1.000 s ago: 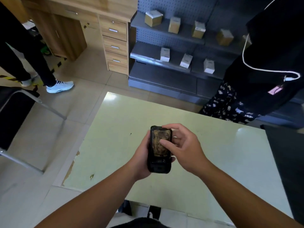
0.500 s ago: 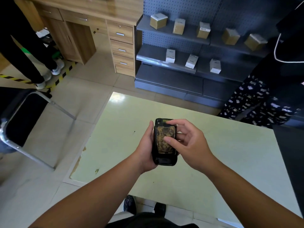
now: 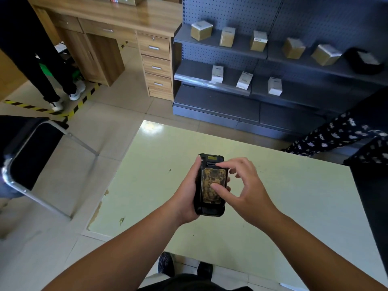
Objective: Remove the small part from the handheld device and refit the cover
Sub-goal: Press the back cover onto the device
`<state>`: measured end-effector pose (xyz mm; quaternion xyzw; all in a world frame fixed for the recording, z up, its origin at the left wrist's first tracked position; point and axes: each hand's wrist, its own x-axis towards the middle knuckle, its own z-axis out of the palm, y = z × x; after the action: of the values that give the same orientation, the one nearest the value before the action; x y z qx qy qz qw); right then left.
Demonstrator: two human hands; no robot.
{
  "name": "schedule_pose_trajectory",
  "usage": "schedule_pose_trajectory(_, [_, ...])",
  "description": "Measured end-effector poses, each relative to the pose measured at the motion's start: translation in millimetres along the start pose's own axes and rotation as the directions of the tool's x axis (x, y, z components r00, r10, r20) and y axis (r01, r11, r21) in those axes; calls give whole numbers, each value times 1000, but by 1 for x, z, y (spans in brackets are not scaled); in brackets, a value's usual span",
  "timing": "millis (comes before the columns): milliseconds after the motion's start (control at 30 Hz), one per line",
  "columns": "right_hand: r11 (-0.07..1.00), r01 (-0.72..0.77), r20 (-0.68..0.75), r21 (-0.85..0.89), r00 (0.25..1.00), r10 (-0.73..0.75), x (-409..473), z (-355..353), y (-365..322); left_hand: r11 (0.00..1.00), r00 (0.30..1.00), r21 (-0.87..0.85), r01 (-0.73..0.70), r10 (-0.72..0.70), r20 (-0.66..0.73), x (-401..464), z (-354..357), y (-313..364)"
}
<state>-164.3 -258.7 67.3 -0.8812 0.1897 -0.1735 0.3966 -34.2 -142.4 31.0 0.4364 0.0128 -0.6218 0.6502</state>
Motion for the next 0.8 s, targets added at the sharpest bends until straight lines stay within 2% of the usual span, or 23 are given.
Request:
schedule_pose_trajectory(233, [995, 13, 122, 100, 992, -26, -5, -8, 6, 997, 999, 72, 35, -34, -21, 3, 0, 0])
schedule_pose_trajectory(400, [1000, 21, 143, 3, 989, -21, -4, -10, 16, 997, 999, 71, 26, -28, 23, 1, 6, 0])
schedule_pose_trajectory(567, [994, 20, 68, -103, 998, -13, -9, -8, 23, 993, 999, 115, -30, 27, 27, 0, 15, -8])
schedule_pose_trajectory(633, [996, -68, 65, -58, 995, 72, -10, -2, 23, 990, 997, 116, -81, 78, 28, -1, 13, -11])
schedule_pose_trajectory(700, [955, -284, 58, 83, 958, 279, -7, 4, 22, 991, 995, 88, -97, 95, 33, -1, 11, -13])
schedule_pose_trajectory(733, [883, -412, 75, 223, 911, 406, -2, 6, 18, 993, 994, 68, -101, 99, 36, -2, 10, -14])
schedule_pose_trajectory(800, [641, -562, 151, 523, 802, 579, 7, 9, 14, 992, 993, 55, -115, 113, 37, -2, 12, -13])
